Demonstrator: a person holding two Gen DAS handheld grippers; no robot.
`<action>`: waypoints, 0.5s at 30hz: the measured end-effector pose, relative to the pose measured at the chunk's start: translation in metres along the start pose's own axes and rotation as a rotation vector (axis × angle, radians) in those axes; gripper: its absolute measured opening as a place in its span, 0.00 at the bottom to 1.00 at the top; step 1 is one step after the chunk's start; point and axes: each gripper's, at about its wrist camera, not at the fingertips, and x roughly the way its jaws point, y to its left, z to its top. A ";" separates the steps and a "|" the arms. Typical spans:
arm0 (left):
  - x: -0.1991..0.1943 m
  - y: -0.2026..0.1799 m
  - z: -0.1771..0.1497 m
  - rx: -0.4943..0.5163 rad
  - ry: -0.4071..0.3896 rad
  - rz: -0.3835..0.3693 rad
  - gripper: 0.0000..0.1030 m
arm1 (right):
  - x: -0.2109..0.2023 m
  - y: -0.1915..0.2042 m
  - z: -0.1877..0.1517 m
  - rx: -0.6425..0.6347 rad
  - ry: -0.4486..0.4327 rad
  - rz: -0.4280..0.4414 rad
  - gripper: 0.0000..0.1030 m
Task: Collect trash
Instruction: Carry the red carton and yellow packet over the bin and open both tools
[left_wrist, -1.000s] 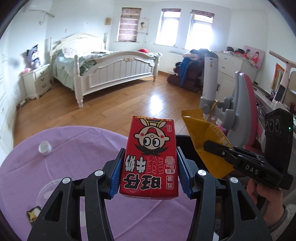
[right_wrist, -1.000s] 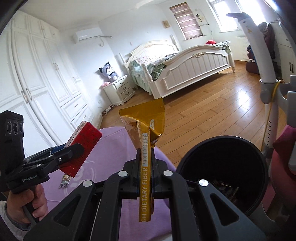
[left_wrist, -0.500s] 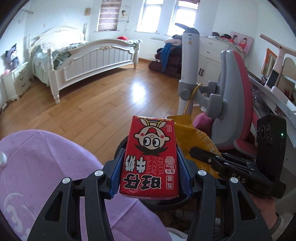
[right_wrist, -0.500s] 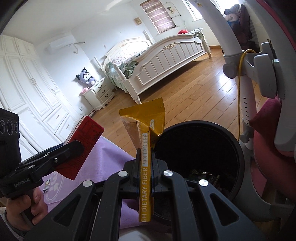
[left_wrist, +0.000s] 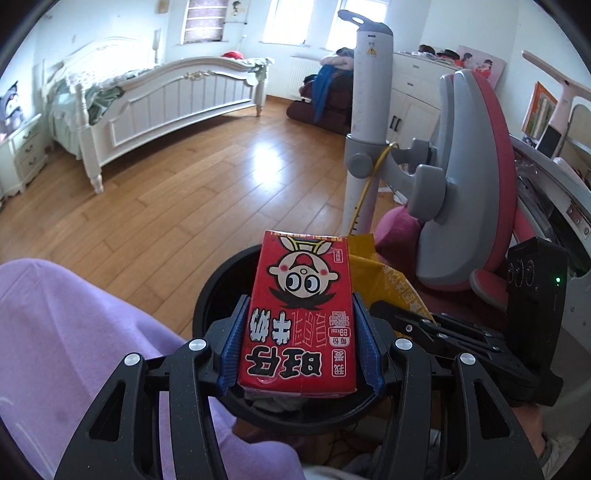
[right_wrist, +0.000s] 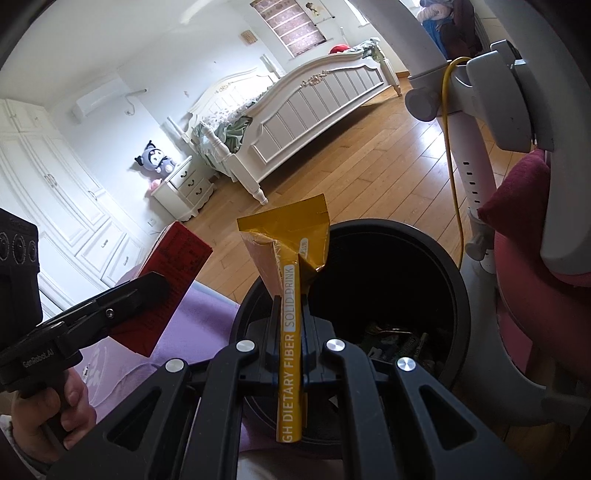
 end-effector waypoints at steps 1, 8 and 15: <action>0.000 0.000 0.001 0.001 0.000 0.000 0.51 | 0.000 -0.001 0.000 0.002 0.001 0.001 0.08; -0.001 -0.006 0.003 0.016 -0.010 0.017 0.64 | 0.004 -0.009 0.001 0.064 0.033 -0.020 0.26; -0.026 -0.008 0.001 0.039 -0.054 0.062 0.81 | -0.011 0.002 0.000 0.079 -0.010 -0.025 0.69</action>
